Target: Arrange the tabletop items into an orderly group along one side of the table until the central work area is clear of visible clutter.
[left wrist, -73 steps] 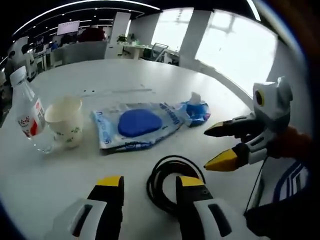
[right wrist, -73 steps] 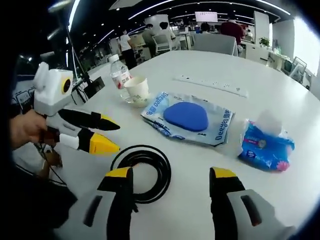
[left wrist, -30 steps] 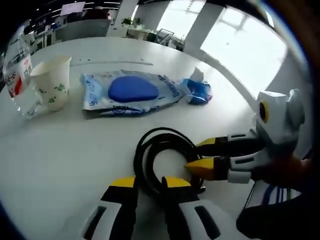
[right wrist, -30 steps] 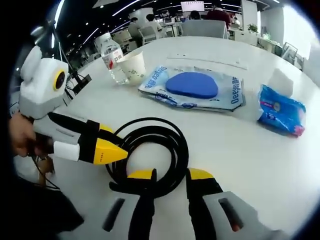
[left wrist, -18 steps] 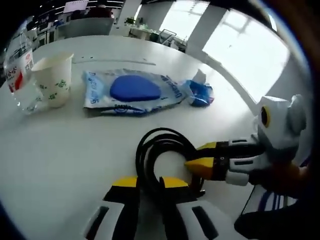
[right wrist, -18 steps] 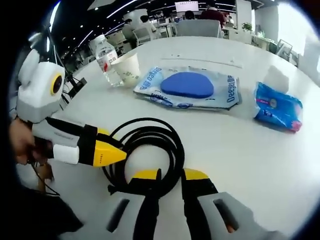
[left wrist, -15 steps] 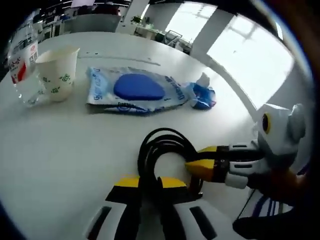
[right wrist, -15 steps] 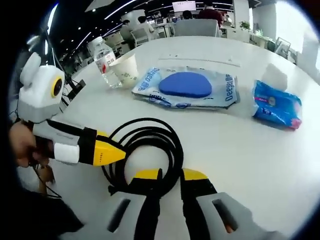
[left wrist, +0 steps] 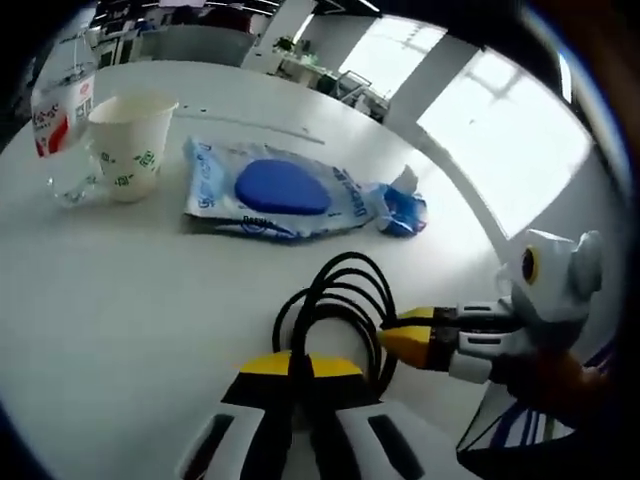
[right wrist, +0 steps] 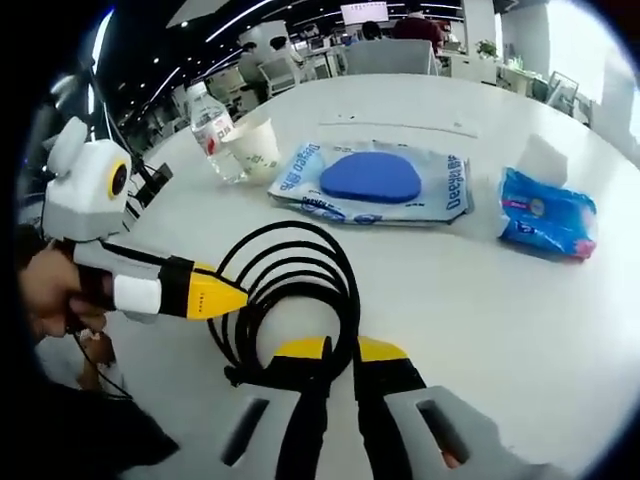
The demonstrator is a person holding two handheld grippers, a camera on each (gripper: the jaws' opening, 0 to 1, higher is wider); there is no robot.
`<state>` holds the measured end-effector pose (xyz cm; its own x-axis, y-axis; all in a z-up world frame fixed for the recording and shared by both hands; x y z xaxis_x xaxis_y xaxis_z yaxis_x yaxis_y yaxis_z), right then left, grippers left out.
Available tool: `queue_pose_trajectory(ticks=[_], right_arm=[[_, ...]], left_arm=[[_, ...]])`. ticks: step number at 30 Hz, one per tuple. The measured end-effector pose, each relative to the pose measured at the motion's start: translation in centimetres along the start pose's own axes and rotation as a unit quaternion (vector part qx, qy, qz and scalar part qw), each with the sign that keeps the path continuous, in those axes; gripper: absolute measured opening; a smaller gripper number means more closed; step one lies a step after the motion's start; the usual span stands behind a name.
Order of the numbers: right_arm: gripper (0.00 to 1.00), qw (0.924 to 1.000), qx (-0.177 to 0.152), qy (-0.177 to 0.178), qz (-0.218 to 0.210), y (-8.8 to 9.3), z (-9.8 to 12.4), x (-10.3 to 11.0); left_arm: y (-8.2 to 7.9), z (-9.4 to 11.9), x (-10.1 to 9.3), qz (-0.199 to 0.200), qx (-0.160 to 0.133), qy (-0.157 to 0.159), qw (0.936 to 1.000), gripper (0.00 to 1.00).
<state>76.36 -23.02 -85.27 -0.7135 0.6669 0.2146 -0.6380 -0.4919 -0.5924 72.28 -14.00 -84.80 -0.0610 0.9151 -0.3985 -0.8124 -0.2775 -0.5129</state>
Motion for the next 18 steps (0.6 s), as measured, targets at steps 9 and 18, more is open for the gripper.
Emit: queue_pose_trajectory(ticks=[9, 18], right_arm=[[0.02, 0.9999, -0.013, 0.0, 0.003, -0.9, 1.4, 0.8], [0.02, 0.9996, -0.027, 0.001, -0.009, -2.2, 2.5, 0.5]], left_arm=[[-0.6, 1.9, -0.6, -0.005, -0.018, 0.013, 0.9997, 0.0], [-2.2, 2.7, -1.6, -0.032, -0.026, 0.017, 0.999, 0.0]])
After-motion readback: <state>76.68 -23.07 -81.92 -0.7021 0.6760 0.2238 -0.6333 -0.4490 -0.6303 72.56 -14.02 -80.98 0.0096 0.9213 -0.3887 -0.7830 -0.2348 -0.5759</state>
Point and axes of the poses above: the point that each gripper's makers call its tool centre point, and the gripper's own axes: z roughly backward along the fingers, x roughly to its left, y roughly out of its underside, the point moved 1 cm from there along z, roughly backward along the fingers, and after that the axes turned 2 degrees about -y, right-handed, at the moved point
